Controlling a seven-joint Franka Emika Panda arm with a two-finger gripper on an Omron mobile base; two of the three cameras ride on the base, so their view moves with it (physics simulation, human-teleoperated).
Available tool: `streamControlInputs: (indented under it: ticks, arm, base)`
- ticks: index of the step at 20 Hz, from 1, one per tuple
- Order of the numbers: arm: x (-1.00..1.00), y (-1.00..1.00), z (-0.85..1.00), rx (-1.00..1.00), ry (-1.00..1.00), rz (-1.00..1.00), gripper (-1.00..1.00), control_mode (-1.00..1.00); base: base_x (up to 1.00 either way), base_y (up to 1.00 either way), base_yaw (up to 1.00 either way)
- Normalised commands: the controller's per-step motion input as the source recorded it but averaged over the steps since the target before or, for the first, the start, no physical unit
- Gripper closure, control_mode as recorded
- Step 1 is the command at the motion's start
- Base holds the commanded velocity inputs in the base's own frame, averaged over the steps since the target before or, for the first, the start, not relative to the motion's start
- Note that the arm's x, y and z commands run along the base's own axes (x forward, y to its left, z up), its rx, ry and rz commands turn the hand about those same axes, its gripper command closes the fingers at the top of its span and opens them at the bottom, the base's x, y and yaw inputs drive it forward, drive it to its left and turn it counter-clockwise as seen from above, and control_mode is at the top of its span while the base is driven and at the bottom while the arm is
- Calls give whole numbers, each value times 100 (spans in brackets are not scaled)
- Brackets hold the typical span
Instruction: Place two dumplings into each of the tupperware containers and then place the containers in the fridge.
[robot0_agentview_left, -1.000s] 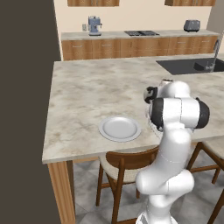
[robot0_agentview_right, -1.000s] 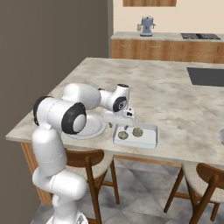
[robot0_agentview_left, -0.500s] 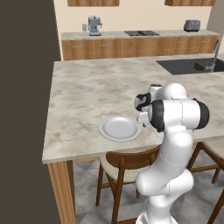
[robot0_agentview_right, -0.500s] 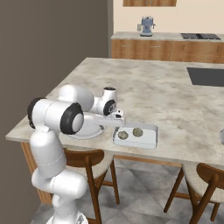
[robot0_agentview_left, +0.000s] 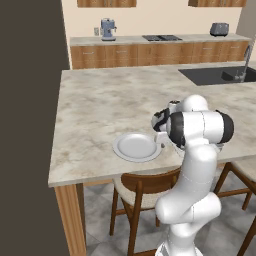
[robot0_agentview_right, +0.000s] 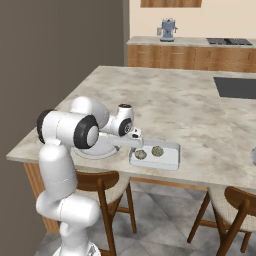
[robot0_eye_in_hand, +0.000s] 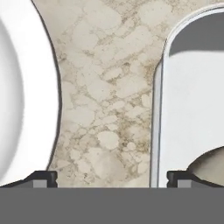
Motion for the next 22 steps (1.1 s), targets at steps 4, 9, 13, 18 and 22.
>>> streamControlInputs:
  ticks: [4,9,13,18,22]
  arm:
    - [36,0,-23,0,0,0,-100,-100]
    - [24,-6,-15,0,0,0,-100,-100]
    - [11,-13,-16,0,0,0,-100,-100]
    - [15,-4,-30,0,3,0,-100,-100]
    - [-8,1,-26,0,7,0,-100,-100]
  base:
    - [0,0,0]
    - [0,0,0]
    - [0,0,0]
    - [0,0,0]
    - [0,0,0]
